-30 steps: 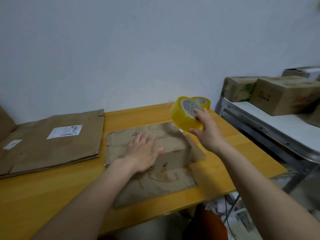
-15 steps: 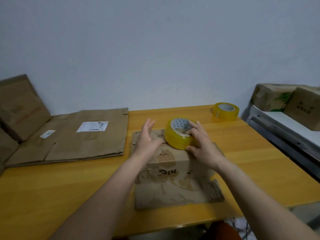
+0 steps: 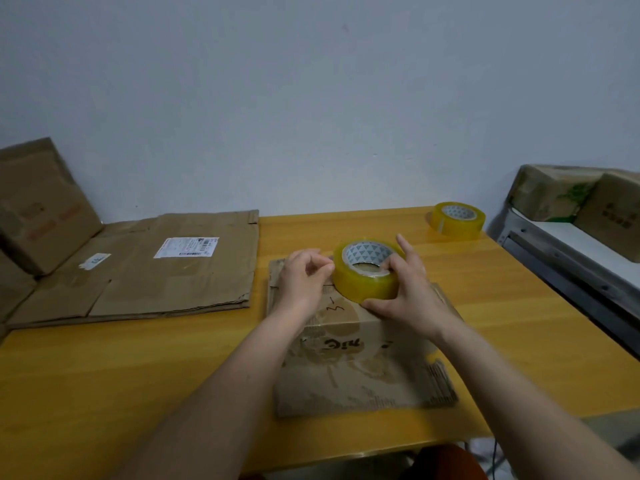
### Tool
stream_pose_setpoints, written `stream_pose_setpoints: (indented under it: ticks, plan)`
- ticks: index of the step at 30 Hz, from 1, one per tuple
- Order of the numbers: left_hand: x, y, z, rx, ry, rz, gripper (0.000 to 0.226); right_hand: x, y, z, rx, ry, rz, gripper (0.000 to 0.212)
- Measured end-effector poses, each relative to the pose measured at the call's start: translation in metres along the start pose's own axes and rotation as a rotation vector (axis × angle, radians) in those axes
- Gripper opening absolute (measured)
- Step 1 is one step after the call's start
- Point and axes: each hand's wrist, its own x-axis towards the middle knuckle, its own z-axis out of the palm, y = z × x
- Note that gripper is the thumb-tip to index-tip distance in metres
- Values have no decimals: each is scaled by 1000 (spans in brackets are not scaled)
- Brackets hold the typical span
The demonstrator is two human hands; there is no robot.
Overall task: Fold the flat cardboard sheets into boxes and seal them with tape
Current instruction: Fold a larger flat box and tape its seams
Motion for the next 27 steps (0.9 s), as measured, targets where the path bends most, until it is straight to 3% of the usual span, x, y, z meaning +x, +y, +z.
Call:
stream_pose_setpoints:
  ticks: [4,7,9,12,16,22,27]
  plan:
    - [3,-5,0,-160,8,-99,8,1,2,1,40,3,-57,59]
    - [6,-5,0,-273,78,-179,8,3,6,0,51,-1,-106,100]
    - [7,-3,0,-351,93,-214,9,7,7,1,146,28,-103,106]
    - [5,0,1,-445,63,-232,8,20,4,7,520,153,-45,74]
    - [5,1,2,-461,84,-248,10,44,-6,24,788,286,116,30]
    - [6,1,-3,-317,140,-273,14,54,-6,45,775,296,270,19]
    - [12,-4,-44,-202,193,-287,10,54,-8,43,661,324,220,15]
